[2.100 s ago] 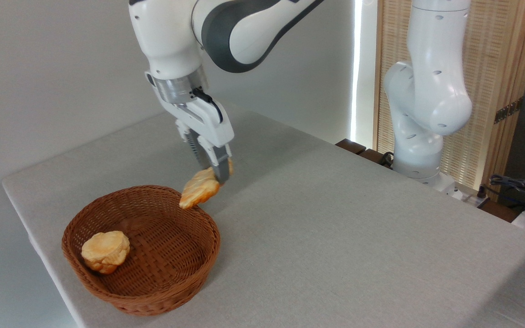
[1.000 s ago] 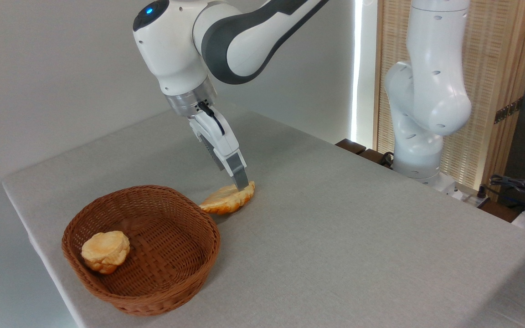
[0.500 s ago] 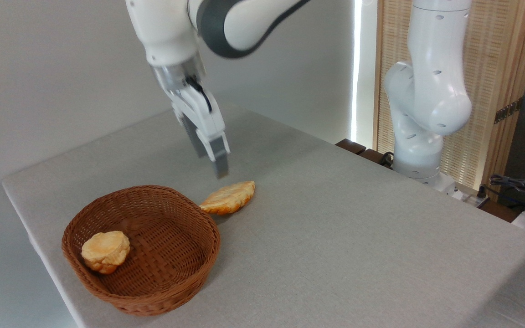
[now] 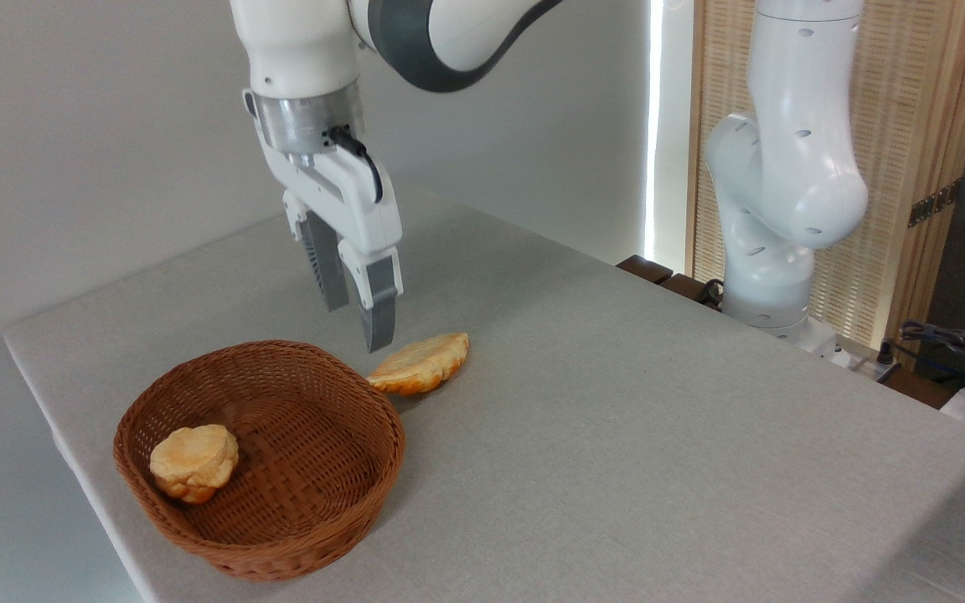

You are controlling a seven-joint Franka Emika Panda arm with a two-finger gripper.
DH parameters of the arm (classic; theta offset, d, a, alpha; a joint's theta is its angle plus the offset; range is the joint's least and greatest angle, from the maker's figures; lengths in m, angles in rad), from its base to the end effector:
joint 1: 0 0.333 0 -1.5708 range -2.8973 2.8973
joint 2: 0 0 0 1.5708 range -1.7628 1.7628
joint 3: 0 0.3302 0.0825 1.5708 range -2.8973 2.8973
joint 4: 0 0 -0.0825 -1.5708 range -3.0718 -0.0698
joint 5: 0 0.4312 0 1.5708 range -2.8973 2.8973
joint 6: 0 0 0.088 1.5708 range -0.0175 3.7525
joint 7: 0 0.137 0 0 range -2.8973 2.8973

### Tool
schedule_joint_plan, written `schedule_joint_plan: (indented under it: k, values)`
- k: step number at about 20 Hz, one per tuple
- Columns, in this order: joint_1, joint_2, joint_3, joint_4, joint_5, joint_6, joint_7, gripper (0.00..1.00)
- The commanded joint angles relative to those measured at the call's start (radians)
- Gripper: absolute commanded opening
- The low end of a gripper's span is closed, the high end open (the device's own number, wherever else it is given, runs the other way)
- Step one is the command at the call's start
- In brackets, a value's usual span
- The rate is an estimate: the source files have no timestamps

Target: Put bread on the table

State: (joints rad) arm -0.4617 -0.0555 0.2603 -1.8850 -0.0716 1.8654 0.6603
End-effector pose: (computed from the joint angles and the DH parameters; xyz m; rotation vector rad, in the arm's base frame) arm 0.5822 -0.1243 0.5022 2.7994 -1.2538 0.0796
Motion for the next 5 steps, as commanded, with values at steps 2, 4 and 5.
schedule_joint_plan:
  k: [2, 4, 5]
  values:
    - [-0.005, 0.025, 0.020, 0.009, 0.018, 0.070, -0.059, 1.00]
    - [-0.005, 0.025, 0.022, 0.009, 0.016, 0.072, -0.059, 1.00]
    - [-0.005, 0.025, 0.023, 0.009, 0.016, 0.070, -0.059, 1.00]
